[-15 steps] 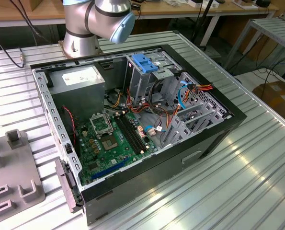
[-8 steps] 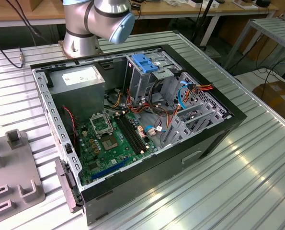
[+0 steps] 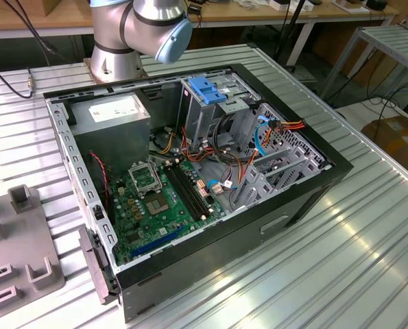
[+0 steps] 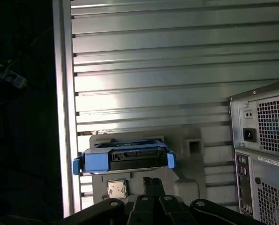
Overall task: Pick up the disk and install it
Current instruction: 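Reach for the disk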
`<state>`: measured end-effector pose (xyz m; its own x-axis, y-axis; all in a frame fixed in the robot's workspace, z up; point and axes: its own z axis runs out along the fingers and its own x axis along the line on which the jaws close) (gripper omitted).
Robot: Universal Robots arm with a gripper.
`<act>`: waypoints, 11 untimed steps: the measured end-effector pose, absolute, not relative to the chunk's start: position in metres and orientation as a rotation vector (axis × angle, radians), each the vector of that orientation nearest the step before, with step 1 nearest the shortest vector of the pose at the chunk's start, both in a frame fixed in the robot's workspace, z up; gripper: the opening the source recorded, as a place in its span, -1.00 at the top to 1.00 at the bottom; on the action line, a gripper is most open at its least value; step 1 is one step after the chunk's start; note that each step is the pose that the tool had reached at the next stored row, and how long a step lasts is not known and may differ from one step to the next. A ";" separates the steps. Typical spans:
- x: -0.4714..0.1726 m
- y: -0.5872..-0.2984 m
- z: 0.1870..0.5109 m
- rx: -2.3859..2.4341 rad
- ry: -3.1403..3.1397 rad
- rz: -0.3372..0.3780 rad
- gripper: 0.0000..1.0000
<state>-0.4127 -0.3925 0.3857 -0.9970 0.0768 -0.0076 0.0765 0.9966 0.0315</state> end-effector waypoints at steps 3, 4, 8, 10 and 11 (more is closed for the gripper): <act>-0.420 -0.390 0.385 0.121 3.142 0.044 0.80; -0.422 -0.389 0.384 0.121 3.147 0.043 0.80; -0.435 -0.388 0.383 0.122 3.164 0.042 0.80; -0.439 -0.387 0.382 0.112 3.166 0.042 0.80; -0.440 -0.387 0.382 0.101 3.167 0.042 0.80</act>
<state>-0.4399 -0.3874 0.3819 -0.9976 0.0631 0.0278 0.0638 0.9976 0.0257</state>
